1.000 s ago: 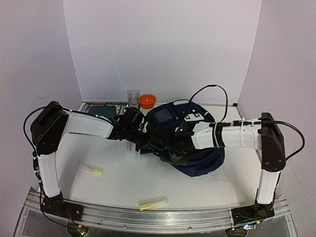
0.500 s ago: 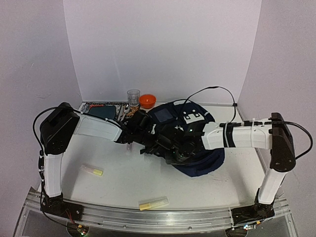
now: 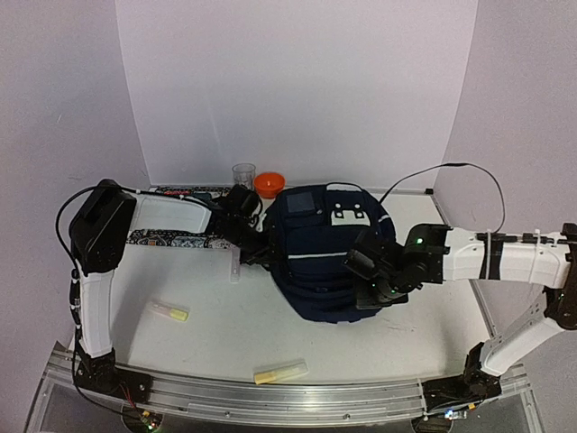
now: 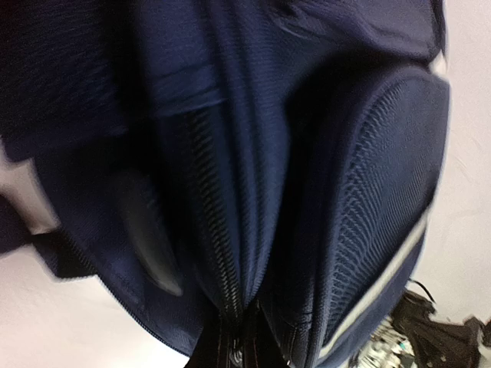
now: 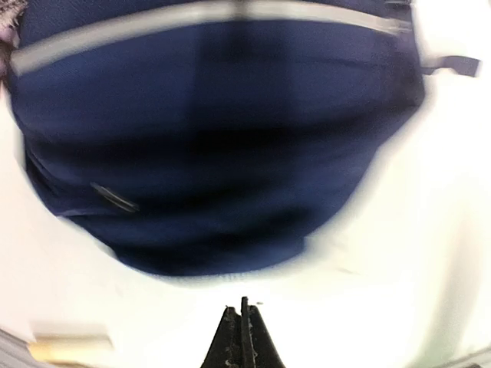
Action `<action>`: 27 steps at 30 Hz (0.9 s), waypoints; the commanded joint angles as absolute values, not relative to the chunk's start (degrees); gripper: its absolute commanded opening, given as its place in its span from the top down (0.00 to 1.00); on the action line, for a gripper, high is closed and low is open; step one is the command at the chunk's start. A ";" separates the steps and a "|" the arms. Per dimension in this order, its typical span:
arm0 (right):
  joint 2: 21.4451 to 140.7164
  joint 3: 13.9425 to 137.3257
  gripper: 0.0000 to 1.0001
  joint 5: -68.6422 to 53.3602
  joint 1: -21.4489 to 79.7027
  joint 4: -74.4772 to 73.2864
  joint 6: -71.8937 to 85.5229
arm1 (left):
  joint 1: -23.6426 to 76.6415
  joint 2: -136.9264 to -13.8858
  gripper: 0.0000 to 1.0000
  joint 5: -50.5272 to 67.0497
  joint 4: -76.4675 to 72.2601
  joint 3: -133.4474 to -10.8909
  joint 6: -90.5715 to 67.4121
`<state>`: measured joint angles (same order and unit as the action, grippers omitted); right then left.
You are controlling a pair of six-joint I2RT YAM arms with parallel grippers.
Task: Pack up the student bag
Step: Zip the student bag into the second largest pocket of the bag, then pick up the second largest pocket of the bag from the student bag.
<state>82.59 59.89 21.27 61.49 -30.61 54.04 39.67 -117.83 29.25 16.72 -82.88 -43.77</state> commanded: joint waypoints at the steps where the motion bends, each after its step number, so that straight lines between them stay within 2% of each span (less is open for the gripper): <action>1: 81.09 59.81 1.00 16.23 61.57 -31.06 48.64 | 34.11 -121.85 0.98 17.59 28.72 -95.78 -28.70; 6: 86.12 64.33 1.00 12.31 61.64 -24.56 45.57 | 34.10 -123.13 0.91 18.83 31.67 -103.04 -28.13; 10: 90.88 68.74 1.00 12.30 61.61 -20.35 43.38 | 34.19 -119.30 0.68 18.86 31.57 -98.06 -30.82; 13: 93.38 71.43 1.00 12.44 61.56 -17.51 42.75 | 34.19 -114.91 0.57 17.64 31.36 -92.26 -33.58; 15: 96.17 74.47 0.94 11.99 61.54 -17.00 42.71 | 34.28 -111.74 0.53 17.20 30.20 -87.55 -35.94; 16: 97.40 76.28 0.84 11.78 61.57 -16.97 42.80 | 34.28 -110.46 0.51 17.82 28.74 -85.87 -37.22; 17: 98.53 77.93 0.82 12.12 61.56 -16.96 43.11 | 34.32 -109.21 0.49 19.40 26.88 -83.96 -38.81; 23: 104.32 83.54 0.72 15.24 61.12 -16.58 44.53 | 36.20 -109.64 0.46 24.87 19.44 -79.95 -44.33; 27: 107.45 86.83 0.60 15.37 60.89 -16.11 45.36 | 36.45 -112.86 0.45 25.39 18.58 -81.39 -44.84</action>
<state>104.55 82.76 13.35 61.27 -15.10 44.37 35.90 -110.68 23.50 23.07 -79.86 -42.43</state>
